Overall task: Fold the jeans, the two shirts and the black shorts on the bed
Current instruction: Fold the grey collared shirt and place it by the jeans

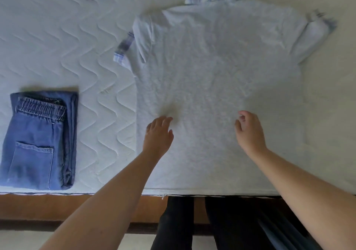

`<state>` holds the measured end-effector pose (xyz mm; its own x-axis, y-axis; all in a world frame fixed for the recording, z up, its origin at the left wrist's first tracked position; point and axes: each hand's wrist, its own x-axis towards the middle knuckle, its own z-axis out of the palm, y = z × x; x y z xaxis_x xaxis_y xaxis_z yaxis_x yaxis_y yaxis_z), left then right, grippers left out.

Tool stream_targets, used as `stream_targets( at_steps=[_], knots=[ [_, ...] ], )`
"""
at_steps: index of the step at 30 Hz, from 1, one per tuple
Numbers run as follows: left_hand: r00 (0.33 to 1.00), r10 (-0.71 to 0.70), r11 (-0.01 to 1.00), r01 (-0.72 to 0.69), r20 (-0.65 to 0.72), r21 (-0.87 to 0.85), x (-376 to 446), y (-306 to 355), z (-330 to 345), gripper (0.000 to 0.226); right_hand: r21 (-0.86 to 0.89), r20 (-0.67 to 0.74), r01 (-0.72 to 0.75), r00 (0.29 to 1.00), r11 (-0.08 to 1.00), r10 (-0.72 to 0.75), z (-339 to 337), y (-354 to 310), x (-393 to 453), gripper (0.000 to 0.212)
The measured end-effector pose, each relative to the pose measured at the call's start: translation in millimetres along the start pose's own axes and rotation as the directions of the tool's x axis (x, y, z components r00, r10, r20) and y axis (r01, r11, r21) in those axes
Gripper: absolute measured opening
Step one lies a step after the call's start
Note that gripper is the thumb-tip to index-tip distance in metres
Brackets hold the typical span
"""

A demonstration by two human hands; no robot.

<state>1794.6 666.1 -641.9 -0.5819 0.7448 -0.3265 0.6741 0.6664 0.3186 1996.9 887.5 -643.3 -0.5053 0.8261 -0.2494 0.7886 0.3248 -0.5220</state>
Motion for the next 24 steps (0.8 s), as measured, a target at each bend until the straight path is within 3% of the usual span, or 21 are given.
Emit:
stream_targets(
  at_steps=[7, 15, 24],
  knots=[
    [0.985, 0.162, 0.982, -0.155, -0.066, 0.105, 77, -4, -5, 0.05, -0.126, 0.079, 0.289, 0.957, 0.949, -0.281, 38, -59, 56, 0.046],
    [0.979, 0.165, 0.974, -0.143, -0.117, 0.175, 176, -26, -17, 0.053, -0.261, 0.175, 0.384, 0.921, 0.885, -0.348, 74, -121, 139, 0.063],
    [0.977, 0.186, 0.968, -0.164, -0.103, 0.191, 187, -52, -6, 0.054, -0.299, 0.157, 0.535, 0.844, 0.79, -0.513, 111, -167, 195, 0.061]
  ],
)
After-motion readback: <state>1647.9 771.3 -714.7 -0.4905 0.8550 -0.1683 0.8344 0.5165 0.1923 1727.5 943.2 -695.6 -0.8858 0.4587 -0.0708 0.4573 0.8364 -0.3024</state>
